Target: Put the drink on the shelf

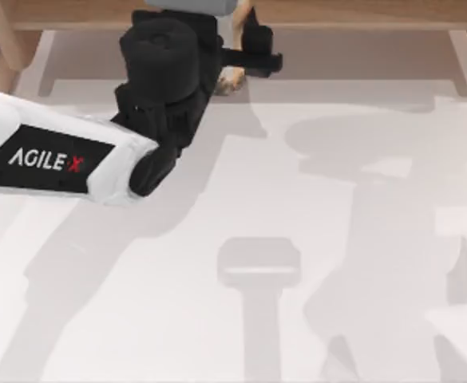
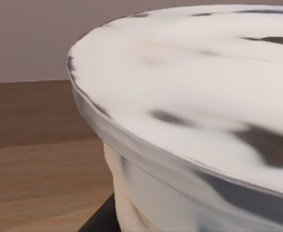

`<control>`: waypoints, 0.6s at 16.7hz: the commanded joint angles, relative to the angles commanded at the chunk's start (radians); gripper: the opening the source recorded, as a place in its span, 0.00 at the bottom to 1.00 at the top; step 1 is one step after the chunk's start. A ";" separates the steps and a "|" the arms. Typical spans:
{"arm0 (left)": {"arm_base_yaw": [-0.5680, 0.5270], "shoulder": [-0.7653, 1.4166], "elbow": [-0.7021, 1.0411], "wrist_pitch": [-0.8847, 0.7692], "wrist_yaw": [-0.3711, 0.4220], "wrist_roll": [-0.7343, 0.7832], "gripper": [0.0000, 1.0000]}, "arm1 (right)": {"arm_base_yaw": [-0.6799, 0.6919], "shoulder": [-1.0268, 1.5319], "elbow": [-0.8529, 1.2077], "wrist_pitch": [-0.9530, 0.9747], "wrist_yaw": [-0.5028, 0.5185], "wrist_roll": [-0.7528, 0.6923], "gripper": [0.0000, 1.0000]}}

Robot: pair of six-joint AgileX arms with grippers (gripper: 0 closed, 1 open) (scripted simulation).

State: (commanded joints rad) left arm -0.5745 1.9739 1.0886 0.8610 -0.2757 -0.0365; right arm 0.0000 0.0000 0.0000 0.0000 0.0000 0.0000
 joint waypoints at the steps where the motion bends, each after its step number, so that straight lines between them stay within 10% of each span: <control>1: -0.021 -0.002 0.049 -0.056 -0.022 -0.002 0.00 | 0.000 0.000 0.000 0.000 0.000 0.000 1.00; 10: -0.054 0.046 0.449 -0.479 -0.220 -0.016 0.00 | 0.000 0.000 0.000 0.000 0.000 0.000 1.00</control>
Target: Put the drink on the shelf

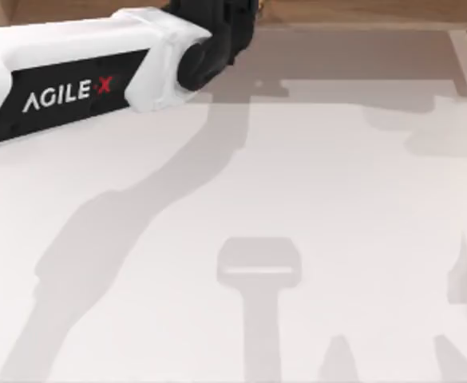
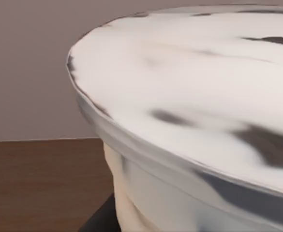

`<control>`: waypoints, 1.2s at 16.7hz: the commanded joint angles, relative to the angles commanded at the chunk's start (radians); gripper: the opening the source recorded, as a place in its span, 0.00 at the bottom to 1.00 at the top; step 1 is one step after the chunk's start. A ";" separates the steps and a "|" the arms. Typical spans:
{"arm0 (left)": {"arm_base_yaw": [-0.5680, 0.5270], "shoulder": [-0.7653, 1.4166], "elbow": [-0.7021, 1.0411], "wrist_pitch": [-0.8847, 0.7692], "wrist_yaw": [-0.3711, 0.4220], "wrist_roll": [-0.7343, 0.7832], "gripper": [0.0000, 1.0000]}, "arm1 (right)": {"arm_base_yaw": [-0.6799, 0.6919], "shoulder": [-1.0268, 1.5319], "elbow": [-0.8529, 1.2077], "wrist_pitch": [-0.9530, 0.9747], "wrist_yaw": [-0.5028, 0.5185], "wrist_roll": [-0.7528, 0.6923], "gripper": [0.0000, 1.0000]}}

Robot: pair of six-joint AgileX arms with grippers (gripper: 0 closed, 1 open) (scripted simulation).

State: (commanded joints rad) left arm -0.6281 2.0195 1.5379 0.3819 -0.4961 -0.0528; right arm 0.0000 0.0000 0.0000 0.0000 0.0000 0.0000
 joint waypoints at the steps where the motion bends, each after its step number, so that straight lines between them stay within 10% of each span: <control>1: 0.007 0.009 0.031 -0.029 -0.015 -0.001 0.00 | 0.000 0.000 0.000 0.000 0.000 0.000 1.00; 12: 0.020 0.026 0.109 -0.104 -0.047 0.013 0.00 | 0.000 0.000 0.000 0.000 0.000 0.000 1.00; 20: -0.015 0.058 0.154 -0.235 0.004 0.288 0.00 | 0.000 0.000 0.000 0.000 0.000 0.000 1.00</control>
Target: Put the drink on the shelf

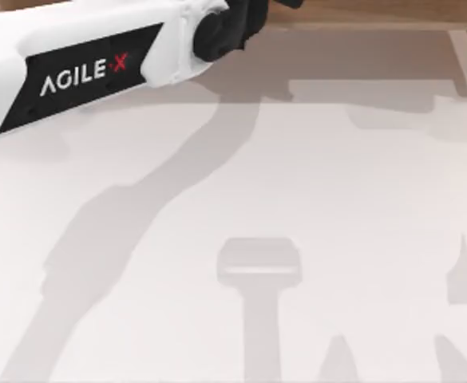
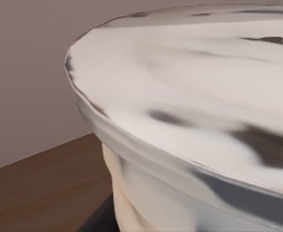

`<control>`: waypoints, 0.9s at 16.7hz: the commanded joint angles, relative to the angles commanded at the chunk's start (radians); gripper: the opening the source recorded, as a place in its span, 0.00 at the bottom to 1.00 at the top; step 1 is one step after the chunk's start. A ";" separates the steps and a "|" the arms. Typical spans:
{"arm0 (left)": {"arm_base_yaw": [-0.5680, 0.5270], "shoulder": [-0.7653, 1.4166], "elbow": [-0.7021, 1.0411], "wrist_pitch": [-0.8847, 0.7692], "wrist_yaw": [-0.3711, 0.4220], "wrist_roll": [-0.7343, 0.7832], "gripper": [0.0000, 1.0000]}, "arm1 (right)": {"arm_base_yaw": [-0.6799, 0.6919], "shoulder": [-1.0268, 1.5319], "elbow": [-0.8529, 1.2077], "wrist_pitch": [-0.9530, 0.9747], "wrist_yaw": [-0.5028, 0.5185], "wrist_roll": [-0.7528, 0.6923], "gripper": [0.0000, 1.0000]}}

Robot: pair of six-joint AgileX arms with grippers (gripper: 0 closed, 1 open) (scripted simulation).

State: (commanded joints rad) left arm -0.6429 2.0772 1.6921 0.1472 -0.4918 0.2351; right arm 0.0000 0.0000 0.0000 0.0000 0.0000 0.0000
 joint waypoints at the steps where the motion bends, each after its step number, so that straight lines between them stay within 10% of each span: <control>1: -0.002 0.010 0.014 -0.003 0.008 0.015 0.00 | 0.000 0.000 0.000 0.000 0.000 0.000 1.00; 15: 0.082 0.127 0.075 0.182 -0.009 -0.286 0.00 | 0.000 0.000 0.000 0.000 0.000 0.000 1.00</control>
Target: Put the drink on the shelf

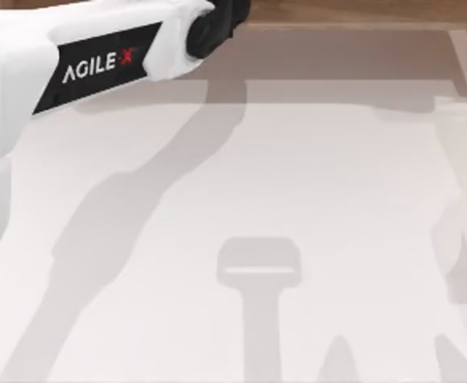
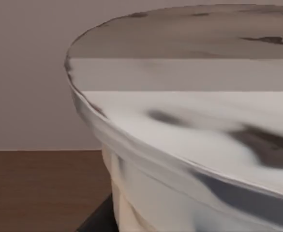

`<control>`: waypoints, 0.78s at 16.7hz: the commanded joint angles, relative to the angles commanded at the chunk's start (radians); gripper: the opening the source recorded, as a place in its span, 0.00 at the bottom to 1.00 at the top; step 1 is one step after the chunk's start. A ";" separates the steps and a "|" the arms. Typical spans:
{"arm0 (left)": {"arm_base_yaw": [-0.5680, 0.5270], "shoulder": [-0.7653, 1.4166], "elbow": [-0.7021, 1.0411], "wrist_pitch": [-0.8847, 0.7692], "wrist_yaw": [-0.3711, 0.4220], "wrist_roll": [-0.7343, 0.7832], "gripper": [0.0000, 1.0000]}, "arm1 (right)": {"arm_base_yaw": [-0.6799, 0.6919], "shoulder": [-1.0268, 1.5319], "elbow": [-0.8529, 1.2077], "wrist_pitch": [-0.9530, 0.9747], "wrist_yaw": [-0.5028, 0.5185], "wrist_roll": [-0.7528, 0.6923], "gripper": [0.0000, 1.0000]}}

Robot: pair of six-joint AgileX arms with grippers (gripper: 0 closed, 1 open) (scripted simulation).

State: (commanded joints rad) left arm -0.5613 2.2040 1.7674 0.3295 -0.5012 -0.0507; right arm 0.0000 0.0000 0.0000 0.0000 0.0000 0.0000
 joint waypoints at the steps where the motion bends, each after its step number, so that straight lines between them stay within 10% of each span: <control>1: 0.000 0.000 0.000 0.000 0.000 0.000 0.00 | 0.000 0.000 0.000 0.000 0.000 0.000 1.00; 13: 0.000 0.000 0.000 0.000 0.000 0.000 0.83 | 0.000 0.000 0.000 0.000 0.000 0.000 1.00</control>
State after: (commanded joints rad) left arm -0.5613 2.2040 1.7674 0.3295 -0.5012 -0.0507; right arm 0.0000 0.0000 0.0000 0.0000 0.0000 0.0000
